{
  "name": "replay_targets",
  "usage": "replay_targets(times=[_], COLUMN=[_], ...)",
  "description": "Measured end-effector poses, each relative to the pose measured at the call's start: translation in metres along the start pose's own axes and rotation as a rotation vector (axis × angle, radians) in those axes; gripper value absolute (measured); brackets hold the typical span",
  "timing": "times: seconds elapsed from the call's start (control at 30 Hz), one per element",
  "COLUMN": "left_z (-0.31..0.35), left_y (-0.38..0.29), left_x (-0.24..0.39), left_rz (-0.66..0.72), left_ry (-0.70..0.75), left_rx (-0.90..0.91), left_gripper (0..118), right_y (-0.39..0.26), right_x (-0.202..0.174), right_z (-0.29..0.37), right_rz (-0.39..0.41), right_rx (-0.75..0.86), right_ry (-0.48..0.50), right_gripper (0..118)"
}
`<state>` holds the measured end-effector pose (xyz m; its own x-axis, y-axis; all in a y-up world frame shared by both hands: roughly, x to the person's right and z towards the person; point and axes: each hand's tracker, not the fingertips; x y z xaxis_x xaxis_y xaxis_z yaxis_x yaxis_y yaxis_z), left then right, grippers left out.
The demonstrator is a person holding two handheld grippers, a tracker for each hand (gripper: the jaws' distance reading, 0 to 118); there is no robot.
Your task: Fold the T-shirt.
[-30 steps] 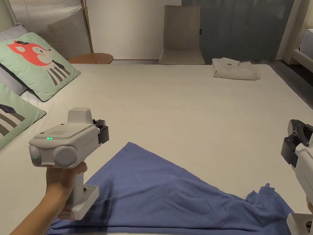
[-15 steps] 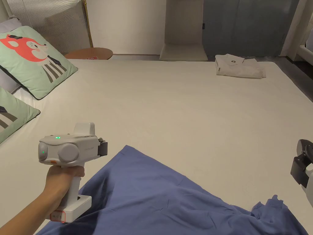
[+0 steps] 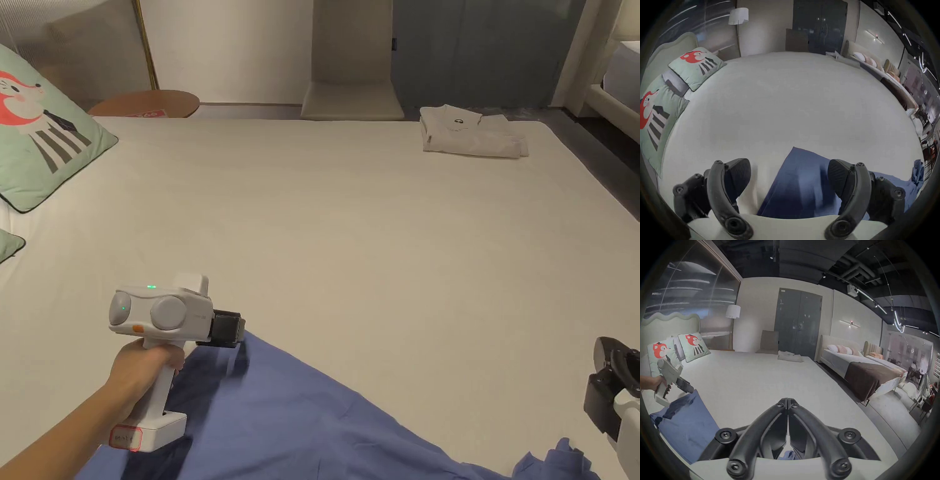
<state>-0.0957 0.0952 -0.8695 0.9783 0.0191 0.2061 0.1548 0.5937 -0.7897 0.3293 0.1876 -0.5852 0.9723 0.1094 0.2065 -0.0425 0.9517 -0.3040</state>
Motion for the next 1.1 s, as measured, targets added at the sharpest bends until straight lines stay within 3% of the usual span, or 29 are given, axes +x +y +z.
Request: replay_targets(times=[0.07,0.13,0.2,0.27,0.3,0.4,0.5,0.53,0.63,0.67,0.7,0.87,1.0,1.07,1.1], left_z=[-0.012,-0.019,-0.017,-0.009,-0.008,0.007,0.036,0.046,0.078,0.088,0.097,0.134,0.148,0.151,0.153], left_y=[-0.002,-0.009,-0.013,-0.012,-0.011,-0.012,-0.010,-0.010,-0.010,-0.011,-0.013,-0.021,-0.028,-0.031,-0.032], left_x=[0.008,0.017,0.024,0.024,0.026,0.026,0.023,0.022,0.020,0.019,0.017,0.017,0.015,0.013,0.012], left_rz=[-0.031,-0.071,-0.104,-0.104,-0.108,-0.146,-0.101,-0.099,-0.104,-0.102,-0.099,-0.096,-0.107,-0.109,-0.107], left_ry=[-0.007,-0.029,0.017,-0.038,-0.032,0.016,0.009,0.006,-0.004,-0.009,-0.019,-0.062,-0.075,-0.073,-0.072], left_rx=[-0.027,-0.065,-0.018,-0.015,-0.018,0.028,0.104,0.125,0.167,0.185,0.198,0.248,0.265,0.266,0.266], left_gripper=[84,62,55,5,2,2,2,2,2,2,2,2,2,2,2], right_y=[-0.011,-0.014,-0.013,-0.014,-0.018,-0.020,-0.019,-0.021,-0.039,-0.044,-0.044,-0.054,-0.067,-0.073,-0.076], right_x=[0.005,0.007,0.008,0.010,0.011,0.018,0.027,0.031,0.043,0.045,0.046,0.052,0.050,0.049,0.046], right_z=[-0.009,-0.011,-0.007,-0.005,-0.007,-0.005,-0.012,-0.016,-0.039,-0.046,-0.047,-0.073,-0.065,-0.058,-0.053], right_rz=[-0.001,-0.004,-0.004,-0.003,-0.006,-0.066,-0.153,-0.172,-0.215,-0.253,-0.283,-0.374,-0.346,-0.321,-0.312], right_rx=[-0.017,-0.031,-0.042,-0.052,-0.059,-0.109,-0.244,-0.302,-0.444,-0.480,-0.517,-0.736,-0.751,-0.762,-0.765], right_ry=[-0.007,-0.011,-0.015,-0.014,-0.013,0.009,0.064,0.076,0.117,0.126,0.130,0.156,0.160,0.162,0.158], right_gripper=[0,0,0,0,0,1,4,20,92,105,110,107,105,92,79])
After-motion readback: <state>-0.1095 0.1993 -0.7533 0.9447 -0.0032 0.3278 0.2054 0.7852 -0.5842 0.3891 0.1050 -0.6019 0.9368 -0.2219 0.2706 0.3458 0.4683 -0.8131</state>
